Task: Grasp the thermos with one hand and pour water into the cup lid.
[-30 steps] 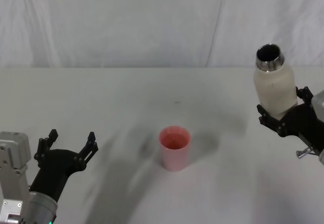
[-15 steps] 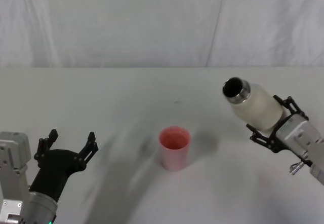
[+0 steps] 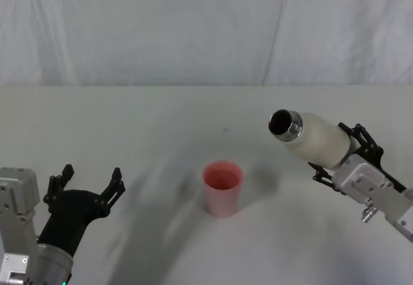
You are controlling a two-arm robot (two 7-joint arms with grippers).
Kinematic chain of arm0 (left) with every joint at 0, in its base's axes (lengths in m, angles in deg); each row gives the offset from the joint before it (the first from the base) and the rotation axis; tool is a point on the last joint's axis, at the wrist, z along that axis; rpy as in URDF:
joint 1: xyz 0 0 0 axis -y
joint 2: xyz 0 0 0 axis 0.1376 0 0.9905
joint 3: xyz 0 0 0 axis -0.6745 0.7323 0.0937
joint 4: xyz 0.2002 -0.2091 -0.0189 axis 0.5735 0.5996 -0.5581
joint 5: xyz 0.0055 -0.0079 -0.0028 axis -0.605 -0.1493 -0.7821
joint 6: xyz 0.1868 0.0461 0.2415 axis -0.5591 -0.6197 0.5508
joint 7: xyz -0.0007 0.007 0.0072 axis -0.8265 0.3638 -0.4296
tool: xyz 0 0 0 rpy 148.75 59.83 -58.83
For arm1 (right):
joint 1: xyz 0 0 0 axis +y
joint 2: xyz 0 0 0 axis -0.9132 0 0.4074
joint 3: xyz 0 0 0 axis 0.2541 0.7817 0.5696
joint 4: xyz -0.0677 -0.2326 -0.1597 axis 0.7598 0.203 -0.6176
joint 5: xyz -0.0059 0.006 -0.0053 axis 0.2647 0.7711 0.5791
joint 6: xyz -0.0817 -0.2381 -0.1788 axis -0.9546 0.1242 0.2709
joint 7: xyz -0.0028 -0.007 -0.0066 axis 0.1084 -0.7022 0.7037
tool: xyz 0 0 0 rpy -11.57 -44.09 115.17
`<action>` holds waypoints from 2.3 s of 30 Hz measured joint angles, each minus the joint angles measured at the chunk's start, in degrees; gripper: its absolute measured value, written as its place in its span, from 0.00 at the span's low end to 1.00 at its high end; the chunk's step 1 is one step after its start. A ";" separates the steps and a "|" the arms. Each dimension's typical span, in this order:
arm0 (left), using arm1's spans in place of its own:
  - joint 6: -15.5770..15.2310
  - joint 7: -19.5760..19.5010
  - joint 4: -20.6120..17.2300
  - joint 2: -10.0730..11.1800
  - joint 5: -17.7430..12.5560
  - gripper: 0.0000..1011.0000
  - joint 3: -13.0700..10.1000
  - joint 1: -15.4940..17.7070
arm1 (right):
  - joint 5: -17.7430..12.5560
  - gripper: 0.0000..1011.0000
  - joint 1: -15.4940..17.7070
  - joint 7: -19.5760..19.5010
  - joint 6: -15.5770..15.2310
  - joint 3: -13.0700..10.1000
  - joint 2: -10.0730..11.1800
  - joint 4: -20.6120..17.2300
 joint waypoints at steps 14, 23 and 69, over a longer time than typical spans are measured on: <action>0.00 0.00 0.00 0.00 0.00 0.99 0.00 0.00 | 4.88 0.95 -2.44 -1.22 0.60 1.86 -0.55 2.82; 0.00 0.00 0.00 0.00 0.00 0.99 0.00 0.00 | 7.45 0.95 -3.99 -1.42 0.93 3.10 -0.36 4.15; 0.00 0.00 0.00 0.00 0.00 0.99 0.00 0.00 | 17.89 0.95 -10.77 -3.55 1.56 9.71 1.16 8.49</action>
